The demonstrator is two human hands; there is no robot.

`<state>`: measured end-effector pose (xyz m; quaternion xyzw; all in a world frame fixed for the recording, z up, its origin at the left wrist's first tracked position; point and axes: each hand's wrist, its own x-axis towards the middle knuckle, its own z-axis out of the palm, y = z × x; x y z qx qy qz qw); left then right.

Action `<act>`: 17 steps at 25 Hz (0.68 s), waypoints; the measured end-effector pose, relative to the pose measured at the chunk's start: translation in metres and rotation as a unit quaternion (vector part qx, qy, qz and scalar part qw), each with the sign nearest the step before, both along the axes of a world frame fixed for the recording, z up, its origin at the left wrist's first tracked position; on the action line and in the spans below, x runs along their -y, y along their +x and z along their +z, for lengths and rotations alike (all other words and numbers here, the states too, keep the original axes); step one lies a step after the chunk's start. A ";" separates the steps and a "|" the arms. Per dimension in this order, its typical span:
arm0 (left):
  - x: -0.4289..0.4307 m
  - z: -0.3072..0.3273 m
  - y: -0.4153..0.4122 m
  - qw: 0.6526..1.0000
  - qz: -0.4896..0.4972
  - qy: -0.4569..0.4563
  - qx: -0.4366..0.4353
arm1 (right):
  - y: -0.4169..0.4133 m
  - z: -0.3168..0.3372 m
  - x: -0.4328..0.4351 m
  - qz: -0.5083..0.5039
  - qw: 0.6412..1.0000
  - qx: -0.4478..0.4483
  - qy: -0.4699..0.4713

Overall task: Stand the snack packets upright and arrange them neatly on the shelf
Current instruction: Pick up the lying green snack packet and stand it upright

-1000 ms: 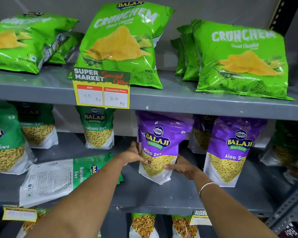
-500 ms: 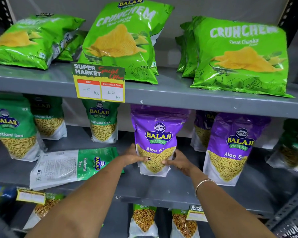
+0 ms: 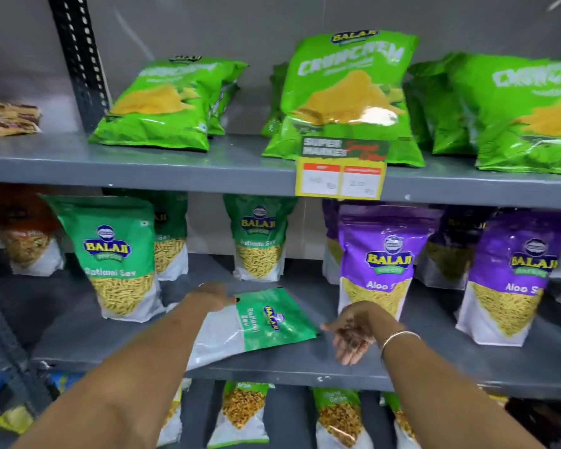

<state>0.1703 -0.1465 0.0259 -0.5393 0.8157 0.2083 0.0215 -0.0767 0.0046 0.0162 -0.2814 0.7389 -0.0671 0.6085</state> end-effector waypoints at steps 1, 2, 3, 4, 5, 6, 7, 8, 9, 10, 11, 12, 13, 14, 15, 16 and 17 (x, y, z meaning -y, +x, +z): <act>0.015 -0.005 0.019 1.000 -0.007 0.010 0.020 | 0.029 -0.008 0.008 -0.053 0.998 0.024 -0.013; 0.026 -0.009 0.032 0.999 -0.014 0.020 0.030 | 0.055 -0.016 0.013 -0.116 0.991 0.049 -0.034; 0.033 -0.013 0.041 0.999 -0.024 0.032 0.034 | 0.076 -0.023 0.016 -0.180 0.979 0.069 -0.061; 0.038 -0.015 0.046 0.998 -0.033 0.046 0.034 | 0.095 -0.027 0.017 -0.242 0.961 0.096 -0.091; 0.042 -0.018 0.050 0.997 -0.042 0.054 0.034 | 0.109 -0.032 0.020 -0.294 0.940 0.117 -0.125; 0.045 -0.018 0.052 0.996 -0.048 0.062 0.034 | 0.118 -0.036 0.023 -0.340 0.918 0.135 -0.152; 0.048 -0.019 0.053 0.995 -0.055 0.070 0.034 | 0.123 -0.039 0.026 -0.377 0.898 0.151 -0.172; 0.050 -0.018 0.054 0.994 -0.058 0.086 0.030 | 0.126 -0.042 0.030 -0.411 0.875 0.170 -0.190; 0.051 -0.019 0.056 0.992 -0.057 0.109 0.016 | 0.129 -0.043 0.033 -0.437 0.857 0.184 -0.204; 0.051 -0.020 0.059 0.989 -0.051 0.142 -0.008 | 0.133 -0.043 0.036 -0.457 0.840 0.199 -0.215; 0.051 -0.023 0.063 0.983 -0.040 0.177 -0.039 | 0.138 -0.043 0.038 -0.473 0.825 0.210 -0.227; 0.051 -0.024 0.066 0.974 -0.030 0.214 -0.071 | 0.141 -0.043 0.040 -0.483 0.814 0.217 -0.239; 0.049 -0.025 0.069 0.965 -0.025 0.239 -0.100 | 0.143 -0.043 0.041 -0.485 0.811 0.209 -0.251; 0.051 -0.026 0.071 0.958 -0.021 0.259 -0.121 | 0.145 -0.042 0.040 -0.480 0.812 0.205 -0.261; 0.051 -0.026 0.073 0.949 -0.011 0.284 -0.135 | 0.144 -0.039 0.040 -0.472 0.816 0.198 -0.269; 0.049 -0.020 0.074 0.938 -0.003 0.317 -0.139 | 0.142 -0.034 0.039 -0.458 0.821 0.198 -0.277; 0.045 -0.012 0.073 0.929 -0.002 0.340 -0.145 | 0.138 -0.025 0.038 -0.437 0.833 0.187 -0.284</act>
